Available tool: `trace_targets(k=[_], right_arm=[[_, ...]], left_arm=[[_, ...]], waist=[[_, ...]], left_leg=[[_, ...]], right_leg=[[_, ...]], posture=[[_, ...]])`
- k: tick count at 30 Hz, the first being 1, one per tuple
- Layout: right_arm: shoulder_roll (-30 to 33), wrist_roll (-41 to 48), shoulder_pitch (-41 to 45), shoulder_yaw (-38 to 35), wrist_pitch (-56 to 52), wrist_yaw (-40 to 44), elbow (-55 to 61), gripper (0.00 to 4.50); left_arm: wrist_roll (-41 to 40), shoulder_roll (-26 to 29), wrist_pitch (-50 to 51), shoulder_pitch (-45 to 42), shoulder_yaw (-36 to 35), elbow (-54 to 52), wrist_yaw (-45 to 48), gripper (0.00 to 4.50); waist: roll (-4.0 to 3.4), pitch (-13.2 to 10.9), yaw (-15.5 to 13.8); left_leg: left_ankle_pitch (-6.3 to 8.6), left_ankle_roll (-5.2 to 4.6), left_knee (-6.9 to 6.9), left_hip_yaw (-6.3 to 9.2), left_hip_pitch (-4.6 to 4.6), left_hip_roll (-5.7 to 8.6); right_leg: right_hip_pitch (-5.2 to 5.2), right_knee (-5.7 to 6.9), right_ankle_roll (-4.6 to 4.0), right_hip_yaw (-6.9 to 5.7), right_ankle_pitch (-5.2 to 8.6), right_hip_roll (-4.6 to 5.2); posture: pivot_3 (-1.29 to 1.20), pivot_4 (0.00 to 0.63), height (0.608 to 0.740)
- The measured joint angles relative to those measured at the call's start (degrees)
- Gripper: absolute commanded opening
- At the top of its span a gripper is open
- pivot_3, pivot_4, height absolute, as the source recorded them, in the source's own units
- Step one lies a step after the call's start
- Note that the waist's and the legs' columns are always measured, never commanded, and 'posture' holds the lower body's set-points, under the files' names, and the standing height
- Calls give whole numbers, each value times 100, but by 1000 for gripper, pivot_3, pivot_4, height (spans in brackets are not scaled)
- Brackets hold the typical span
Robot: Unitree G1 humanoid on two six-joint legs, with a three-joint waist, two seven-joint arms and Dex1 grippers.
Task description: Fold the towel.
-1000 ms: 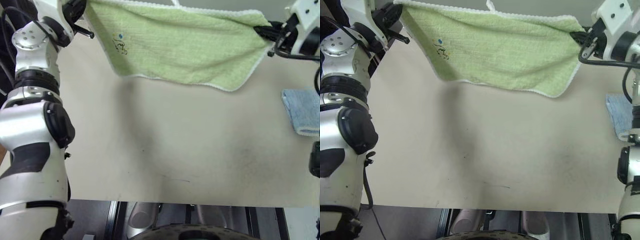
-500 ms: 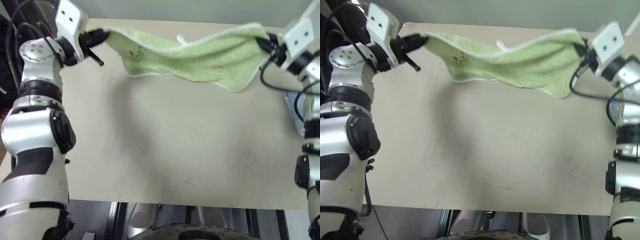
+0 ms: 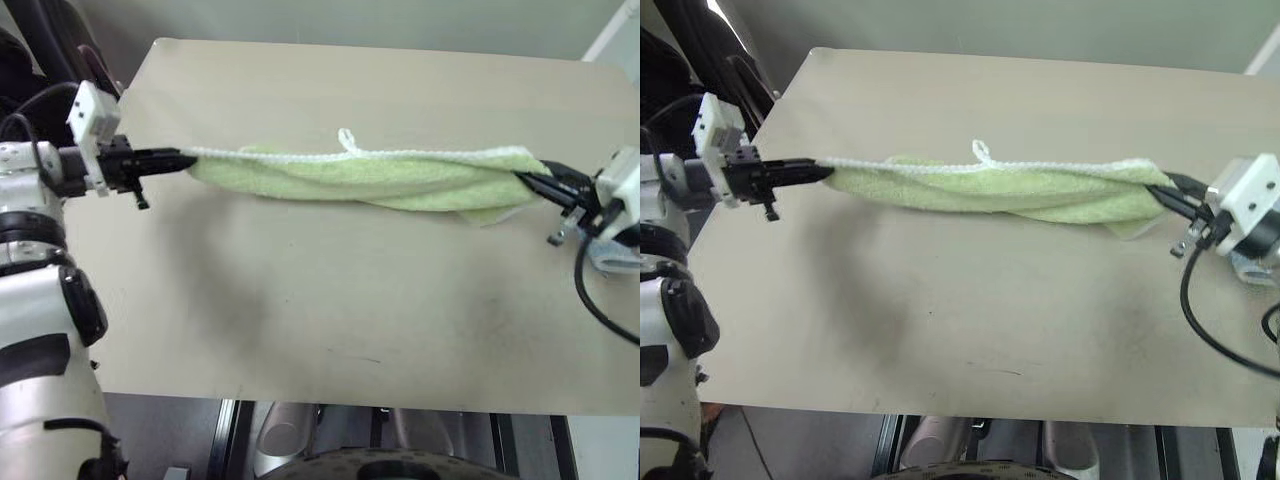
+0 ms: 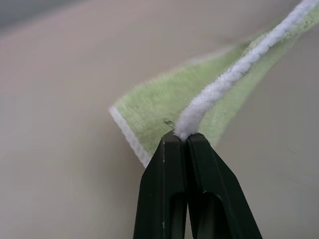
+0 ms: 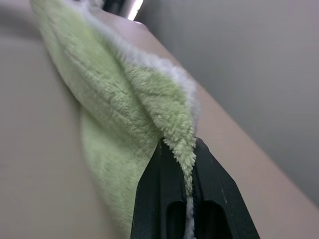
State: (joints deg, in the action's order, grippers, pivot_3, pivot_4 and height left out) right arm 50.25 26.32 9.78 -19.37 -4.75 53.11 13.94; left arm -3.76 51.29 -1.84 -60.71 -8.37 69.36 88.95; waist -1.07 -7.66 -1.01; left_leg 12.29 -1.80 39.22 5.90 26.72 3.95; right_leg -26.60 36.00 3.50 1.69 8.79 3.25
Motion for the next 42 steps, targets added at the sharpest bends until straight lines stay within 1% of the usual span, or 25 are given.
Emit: trace_targets(k=[3,5,7,9,10,11,12,13,15,17,21,22,24,26,29,31,33,37,40,42], right_arm=[[-10,289,-476,-342,-255,-4,547,0],[-57,346,-791,-436,-322,-4,791,0],[-142,324,-1319,-482,-325,22,991,0],[-263,255,-1613,-484,-272,35,1010,0],[-298,219,-1689,-483,-239,36,1010,0],[-305,189,-1729,-483,-201,36,1012,0],[-305,157,-1745,-485,-168,35,1017,0],[-310,146,-1831,-502,-145,36,1042,0],[-388,99,-2405,-669,-59,96,1336,0],[-444,13,-2912,-664,-41,211,1426,0],[-404,-81,-3488,-829,-59,374,1659,0],[-402,-78,-3596,-881,-64,424,1740,0],[-401,-77,-3674,-891,-68,459,1828,0],[-401,-87,-3677,-896,-81,458,1837,0],[-401,-130,-3732,-900,-120,458,1842,0],[-402,-145,-3795,-910,-125,464,1841,0],[-432,-189,-3883,-930,-38,489,1797,0],[-518,-246,-4036,-946,90,496,1769,0],[-542,-255,-3910,-945,92,430,1764,0],[-633,-260,-3646,-935,100,311,1703,0]], left_arm=[[-506,292,563,639,460,-817,50,12],[-881,496,800,1081,692,-1298,56,12],[-1400,886,1069,1761,1067,-1999,67,12],[-1774,1101,1274,2093,1284,-2385,70,12],[-1900,1171,1343,2170,1343,-2495,70,12],[-2015,1259,1399,2227,1396,-2607,70,12],[-2125,1337,1449,2251,1424,-2696,70,12],[-2209,1396,1477,2273,1437,-2779,70,12],[-2352,1645,1502,2451,1578,-3132,71,12],[-2472,1800,1562,2565,1681,-3320,72,12],[-2775,2118,1622,2577,2088,-3661,72,12],[-2832,2202,1618,2562,2165,-3686,72,12],[-2865,2238,1610,2459,2292,-3690,72,12],[-2857,2202,1593,2295,2427,-3631,72,12],[-2817,1996,1551,2040,2600,-3461,72,12],[-2775,1873,1534,1881,2788,-3309,72,12],[-2729,1828,1506,1691,2959,-3153,72,12],[-2819,2025,1475,1536,3283,-3117,72,12],[-2853,2004,1438,1422,3391,-3016,73,12],[-2793,1823,1356,1231,3392,-2752,72,12]], waist=[[6,4,1],[12,7,2],[22,13,2],[27,16,4],[30,18,-2],[31,18,-7],[37,22,-7],[41,26,-7],[47,30,-28],[50,31,-32],[55,34,-8],[57,35,-1],[57,37,14],[58,37,29],[58,38,25],[59,38,25],[63,39,25],[63,39,29],[63,39,31],[65,40,30]], left_leg=[[0,1,0,1,-7,-1],[2,3,-4,1,-23,-1],[10,8,-8,2,-40,-1],[14,11,-5,3,-54,0],[16,13,-5,6,-71,0],[31,35,-5,7,-83,1],[61,73,-5,9,-92,2],[68,70,-5,9,-99,2],[69,77,-11,18,-96,1],[65,95,-11,19,-92,0],[71,79,-11,20,-90,2],[83,60,-13,20,-92,1],[89,50,-14,20,-101,1],[90,49,-14,20,-101,1],[87,52,-14,22,-90,1],[64,91,-14,21,-81,1],[60,99,-15,21,-76,0],[64,102,-16,20,-76,0],[66,100,-16,19,-79,1],[69,91,-15,20,-82,1]], right_leg=[[5,2,-1,-1,-2,-1],[18,1,-1,0,-2,-2],[31,-1,-3,0,0,-3],[47,-1,-7,1,1,-3],[64,-1,-27,1,11,-3],[77,-2,-64,1,33,-2],[86,-1,-66,1,35,-3],[91,-1,-68,1,36,-3],[90,-2,-76,-5,42,-3],[87,-1,-77,-5,47,-4],[87,-2,-81,-1,39,-5],[88,-1,-82,-1,39,-6],[92,2,-83,-1,38,-6],[91,2,-84,-1,38,-6],[87,-1,-82,-3,39,-6],[79,-4,-81,-3,40,-6],[77,-7,-79,-4,41,-6],[77,-10,-72,-3,48,-5],[80,-10,-70,-2,49,-5],[82,-8,-71,-2,49,-5]], posture=[[0,150,733],[0,150,733],[0,150,733],[0,150,733],[0,150,733],[0,150,733],[0,150,733],[0,150,733],[0,150,733],[0,150,733],[0,150,733],[0,150,733],[0,150,733],[0,150,733],[0,150,733],[0,150,733],[0,150,733],[0,150,733],[0,150,733],[0,150,733]])
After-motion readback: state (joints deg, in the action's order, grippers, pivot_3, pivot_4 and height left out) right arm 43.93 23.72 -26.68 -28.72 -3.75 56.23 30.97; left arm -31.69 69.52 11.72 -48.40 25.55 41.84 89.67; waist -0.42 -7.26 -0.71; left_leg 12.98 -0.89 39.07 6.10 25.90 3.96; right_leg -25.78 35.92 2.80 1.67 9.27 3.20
